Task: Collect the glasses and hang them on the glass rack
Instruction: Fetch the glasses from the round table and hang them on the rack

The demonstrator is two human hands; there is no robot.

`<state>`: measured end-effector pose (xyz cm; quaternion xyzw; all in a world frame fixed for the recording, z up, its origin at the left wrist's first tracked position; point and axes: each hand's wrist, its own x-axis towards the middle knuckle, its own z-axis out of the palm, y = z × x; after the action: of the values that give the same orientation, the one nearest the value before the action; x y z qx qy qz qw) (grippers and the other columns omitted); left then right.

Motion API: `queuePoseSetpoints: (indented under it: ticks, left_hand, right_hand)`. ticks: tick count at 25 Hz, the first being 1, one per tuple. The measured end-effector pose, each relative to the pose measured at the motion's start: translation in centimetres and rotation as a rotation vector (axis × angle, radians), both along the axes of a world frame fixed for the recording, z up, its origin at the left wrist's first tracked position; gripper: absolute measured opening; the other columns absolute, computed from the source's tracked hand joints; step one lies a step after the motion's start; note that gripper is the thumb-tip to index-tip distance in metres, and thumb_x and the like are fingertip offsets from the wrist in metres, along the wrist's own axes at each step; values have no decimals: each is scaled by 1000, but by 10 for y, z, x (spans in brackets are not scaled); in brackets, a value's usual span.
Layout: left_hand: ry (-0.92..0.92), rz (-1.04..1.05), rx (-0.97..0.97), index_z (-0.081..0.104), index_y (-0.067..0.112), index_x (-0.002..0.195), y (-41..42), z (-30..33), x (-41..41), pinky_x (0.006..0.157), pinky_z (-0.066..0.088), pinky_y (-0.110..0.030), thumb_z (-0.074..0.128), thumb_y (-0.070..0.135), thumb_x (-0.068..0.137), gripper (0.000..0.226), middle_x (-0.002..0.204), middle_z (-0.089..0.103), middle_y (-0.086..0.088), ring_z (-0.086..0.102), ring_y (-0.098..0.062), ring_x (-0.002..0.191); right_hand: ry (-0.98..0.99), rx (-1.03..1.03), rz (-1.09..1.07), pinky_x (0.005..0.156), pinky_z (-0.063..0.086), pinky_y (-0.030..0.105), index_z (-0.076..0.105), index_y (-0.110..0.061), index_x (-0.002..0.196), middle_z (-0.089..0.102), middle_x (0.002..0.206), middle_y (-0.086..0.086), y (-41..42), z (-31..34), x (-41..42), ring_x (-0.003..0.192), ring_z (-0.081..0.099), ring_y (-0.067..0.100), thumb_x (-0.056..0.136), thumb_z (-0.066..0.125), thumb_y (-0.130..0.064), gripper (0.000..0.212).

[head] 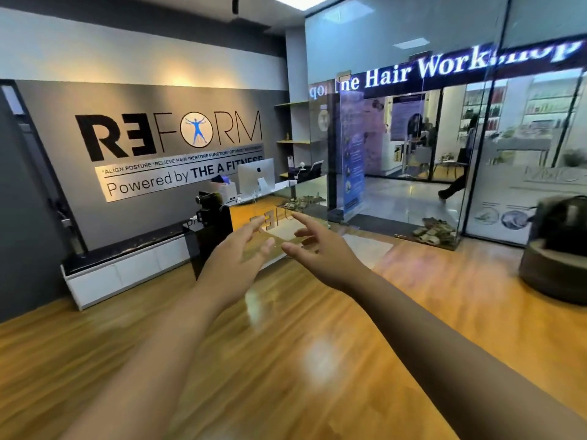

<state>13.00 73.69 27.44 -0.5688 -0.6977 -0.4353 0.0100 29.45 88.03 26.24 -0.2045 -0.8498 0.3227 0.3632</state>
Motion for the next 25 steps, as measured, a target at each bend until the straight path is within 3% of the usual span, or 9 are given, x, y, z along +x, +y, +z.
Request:
queuePoseSetpoints:
  ticks: [3, 8, 10, 14, 16, 19, 25]
  left_hand:
    - [23, -53, 8, 37, 46, 155, 64, 3, -13, 106, 40, -38, 47, 63, 100, 58, 155, 47, 15, 45, -11, 141]
    - [30, -156, 27, 39, 46, 154, 165, 2, -32, 105, 45, -44, 44, 67, 99, 60, 152, 50, 14, 49, -9, 135]
    - [20, -223, 45, 41, 42, 154, 209, -2, -40, 104, 45, -39, 48, 61, 100, 58, 152, 50, 13, 50, -8, 134]
    - [31, -387, 57, 41, 37, 156, 290, -4, -55, 94, 38, -16, 51, 56, 102, 58, 154, 49, 14, 49, -3, 131]
    - [25, -462, 50, 43, 33, 156, 331, 3, -60, 102, 44, -26, 52, 53, 102, 58, 153, 52, 10, 50, -7, 133]
    - [41, -539, 55, 43, 31, 156, 386, 11, -62, 112, 43, -45, 53, 50, 103, 57, 153, 52, 7, 49, -13, 137]
    - [56, -724, 52, 45, 27, 156, 496, 8, -30, 108, 45, -37, 57, 43, 103, 56, 150, 55, 5, 53, -14, 135]
  right_hand:
    - [12, 4, -75, 89, 55, 28, 36, -43, 158, 64, 135, -6, 57, 8, -3, 112, 64, 8, 92, 68, -63, 76]
    - [4, -1, -205, 76, 46, 14, 36, -49, 156, 63, 130, -12, 138, 6, -7, 103, 60, -6, 91, 66, -67, 74]
    - [15, 3, -273, 79, 48, 16, 36, -48, 157, 61, 125, -16, 169, 3, -9, 103, 60, -6, 88, 63, -73, 78]
    - [29, -22, -396, 86, 51, 24, 37, -45, 157, 60, 124, -15, 223, -1, -12, 108, 61, 2, 91, 67, -67, 76]
    - [32, -31, -478, 86, 51, 25, 38, -42, 158, 62, 129, -9, 248, 3, -13, 109, 62, 7, 93, 68, -62, 75]
    - [55, -9, -592, 82, 49, 16, 39, -37, 160, 65, 130, -3, 281, 9, -8, 106, 62, 4, 96, 68, -57, 73]
    - [74, -30, -757, 78, 47, 11, 38, -35, 160, 60, 124, -8, 354, 2, 27, 102, 60, -2, 97, 70, -52, 73]
